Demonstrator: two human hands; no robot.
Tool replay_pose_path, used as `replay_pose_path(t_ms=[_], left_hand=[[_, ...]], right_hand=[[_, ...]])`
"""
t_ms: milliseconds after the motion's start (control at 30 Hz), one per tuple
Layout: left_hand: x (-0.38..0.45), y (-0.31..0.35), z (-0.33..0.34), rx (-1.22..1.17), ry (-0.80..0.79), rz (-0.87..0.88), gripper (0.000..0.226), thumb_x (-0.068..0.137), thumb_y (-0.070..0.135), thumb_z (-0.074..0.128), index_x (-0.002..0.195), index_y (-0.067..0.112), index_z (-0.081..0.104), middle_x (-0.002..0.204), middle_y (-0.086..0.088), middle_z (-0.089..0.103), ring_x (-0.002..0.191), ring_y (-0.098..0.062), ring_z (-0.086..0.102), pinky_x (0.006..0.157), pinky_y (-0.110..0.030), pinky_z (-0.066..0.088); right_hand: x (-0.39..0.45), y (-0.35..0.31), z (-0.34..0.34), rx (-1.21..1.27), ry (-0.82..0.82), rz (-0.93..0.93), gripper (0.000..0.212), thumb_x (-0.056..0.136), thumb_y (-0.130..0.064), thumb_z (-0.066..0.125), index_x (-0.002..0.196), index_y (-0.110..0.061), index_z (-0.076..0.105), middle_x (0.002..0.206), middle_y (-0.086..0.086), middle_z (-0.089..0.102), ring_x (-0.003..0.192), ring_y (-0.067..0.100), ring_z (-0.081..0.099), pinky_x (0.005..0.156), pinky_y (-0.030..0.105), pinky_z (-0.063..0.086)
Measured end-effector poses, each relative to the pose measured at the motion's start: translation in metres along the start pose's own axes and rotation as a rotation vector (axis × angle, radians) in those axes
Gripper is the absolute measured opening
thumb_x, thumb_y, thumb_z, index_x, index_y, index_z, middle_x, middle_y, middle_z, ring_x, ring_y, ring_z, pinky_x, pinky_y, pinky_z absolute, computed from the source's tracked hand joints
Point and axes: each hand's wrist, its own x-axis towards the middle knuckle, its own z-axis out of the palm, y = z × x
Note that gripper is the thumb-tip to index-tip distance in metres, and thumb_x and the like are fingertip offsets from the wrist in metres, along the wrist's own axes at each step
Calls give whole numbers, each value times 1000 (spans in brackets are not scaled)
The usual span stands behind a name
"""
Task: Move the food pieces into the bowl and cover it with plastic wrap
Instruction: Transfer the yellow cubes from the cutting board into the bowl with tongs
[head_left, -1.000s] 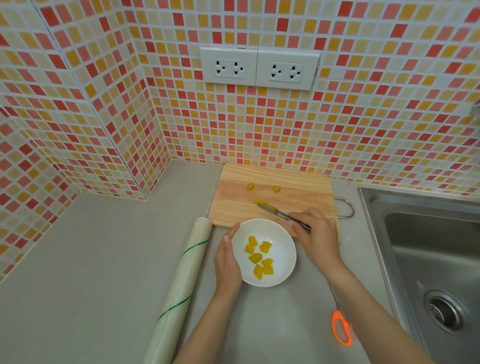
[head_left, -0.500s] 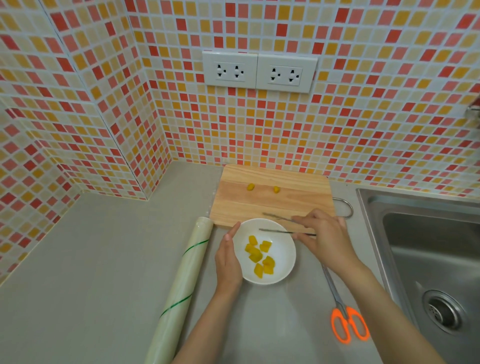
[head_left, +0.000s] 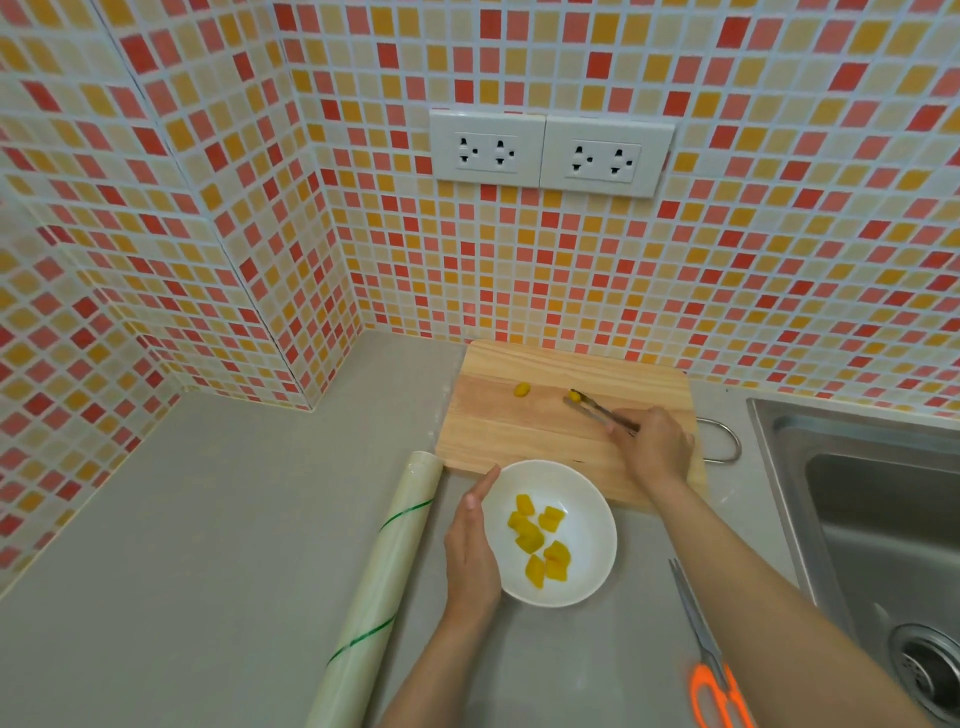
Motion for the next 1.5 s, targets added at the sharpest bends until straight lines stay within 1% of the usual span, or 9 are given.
replay_pose_path(t_ms=[233,367,500,633,800,933,1033,1333,1500], left_hand=[[0,-2,0,21,14,8,44,101,29,25,124,17,60,120,6,65,104,3,62,76,-7,46],[1,-1,1,23,15,2,44,102,29,23,124,20,61,120,7,64,103,4,61,77,-7,46],[2,-1,1,28,16,-4,44,102,30,22,122,25,61,123,3,63,112,-6,59,88,-16,47],[2,0,0,56,8,15,42,102,28,22,120,27,60,123,3,62,104,4,60,80,-9,46],[3,0,-2,60,-19,33,42,102,28,21,120,27,60,126,-1,62,113,-9,58,91,-19,45],[2,-1,-3,91,-14,46,44,102,28,21,122,25,60,125,2,62,111,-3,58,85,-8,45],[3,-3,-4,100,-25,42,44,102,31,21,124,26,60,124,5,62,110,-2,58,84,-9,45],[2,-2,-3,100,-11,52,42,98,44,27,121,31,60,125,6,62,113,-5,58,87,-12,45],[0,-1,-1,94,-1,66,48,89,48,29,121,31,61,127,6,62,118,-10,56,101,-31,43]], right_hand=[[-43,-3,-20,275,68,-99,23,81,-19,69,103,-12,73,94,13,68,89,29,63,80,37,46],[-87,-7,-43,326,-2,-269,22,77,-16,74,98,-13,75,82,1,64,76,19,64,78,37,49],[-119,-13,-53,84,-178,-487,23,80,-30,69,102,-32,72,89,-8,61,89,14,61,82,32,29],[-124,-16,-56,-307,-271,-591,34,85,-44,57,118,-42,59,109,-9,57,106,13,53,86,29,22],[-105,-12,-55,-103,-213,-504,40,78,-37,68,118,-34,63,98,-6,57,98,17,57,81,29,25],[-71,-12,-32,142,-126,-234,38,81,-29,69,118,-21,65,99,7,61,96,26,60,88,38,44],[-48,-11,-7,138,-133,-111,36,84,-30,65,119,-18,65,103,14,64,98,30,60,83,36,46],[-9,-29,19,33,-125,-134,32,86,-28,62,116,-19,65,108,12,58,101,30,58,79,35,46],[5,-43,25,1,-136,-117,35,87,-31,62,120,-19,63,110,12,57,101,30,58,79,36,47]])
